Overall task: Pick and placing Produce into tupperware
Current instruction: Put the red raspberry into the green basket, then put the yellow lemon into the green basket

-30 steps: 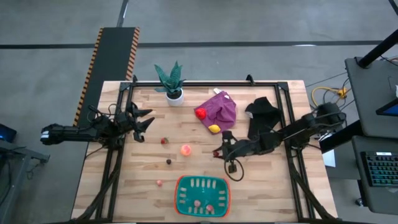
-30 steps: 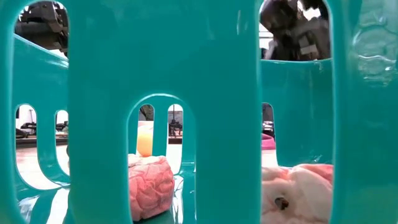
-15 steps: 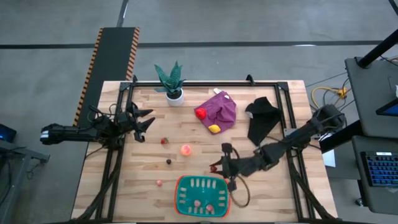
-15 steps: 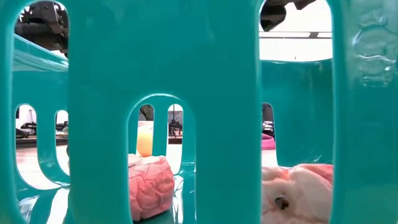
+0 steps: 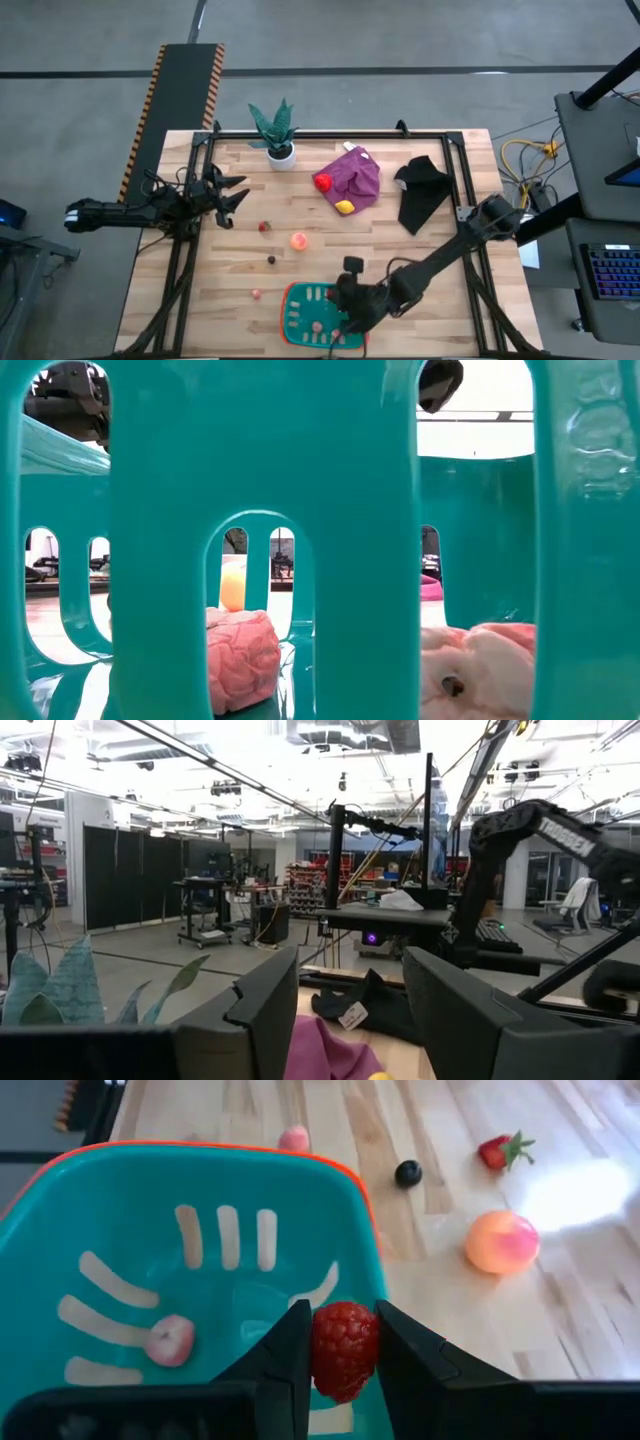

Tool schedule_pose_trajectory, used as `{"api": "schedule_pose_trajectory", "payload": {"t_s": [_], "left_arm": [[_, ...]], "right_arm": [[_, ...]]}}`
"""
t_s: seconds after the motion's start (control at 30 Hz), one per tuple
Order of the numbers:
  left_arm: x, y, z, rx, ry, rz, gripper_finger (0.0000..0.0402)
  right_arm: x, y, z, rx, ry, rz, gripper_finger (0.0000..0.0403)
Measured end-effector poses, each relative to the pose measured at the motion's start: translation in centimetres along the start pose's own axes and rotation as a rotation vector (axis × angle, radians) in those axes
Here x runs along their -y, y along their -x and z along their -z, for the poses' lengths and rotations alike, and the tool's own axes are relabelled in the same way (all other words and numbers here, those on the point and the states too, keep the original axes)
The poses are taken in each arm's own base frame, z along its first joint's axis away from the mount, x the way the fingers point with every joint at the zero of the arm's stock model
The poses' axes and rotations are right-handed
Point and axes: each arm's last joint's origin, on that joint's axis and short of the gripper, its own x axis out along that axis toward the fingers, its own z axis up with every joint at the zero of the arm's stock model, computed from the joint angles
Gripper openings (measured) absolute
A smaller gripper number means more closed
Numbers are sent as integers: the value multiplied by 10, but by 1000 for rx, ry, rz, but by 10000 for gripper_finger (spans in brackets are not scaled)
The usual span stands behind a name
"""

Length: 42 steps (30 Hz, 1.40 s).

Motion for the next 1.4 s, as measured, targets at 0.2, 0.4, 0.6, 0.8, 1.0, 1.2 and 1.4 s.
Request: {"api": "schedule_pose_trajectory", "payload": {"t_s": [0.2, 0.4, 0.6, 0.8, 1.0, 1.2, 1.4], "left_arm": [[0, 0, 0, 0, 0, 0, 169], [0, 0, 0, 1, 0, 1, 169], [0, 0, 0, 4, 1, 2, 169], [0, 0, 0, 5, 1, 2, 169], [0, 0, 0, 5, 1, 1, 169], [0, 0, 0, 5, 1, 1, 169], [0, 0, 0, 5, 1, 1, 169]], "right_arm": [[-16, 5, -13, -157, -33, 79, 79], [-17, 12, -16, -280, -115, 106, 79], [-20, 13, -16, -340, -219, 39, 79], [-21, 11, -7, -424, -274, -1, 81], [-19, 9, -6, -428, -245, 0, 96], [-11, 8, -3, -462, -262, 52, 136], [-4, 10, -7, -392, -258, 148, 187]]}}
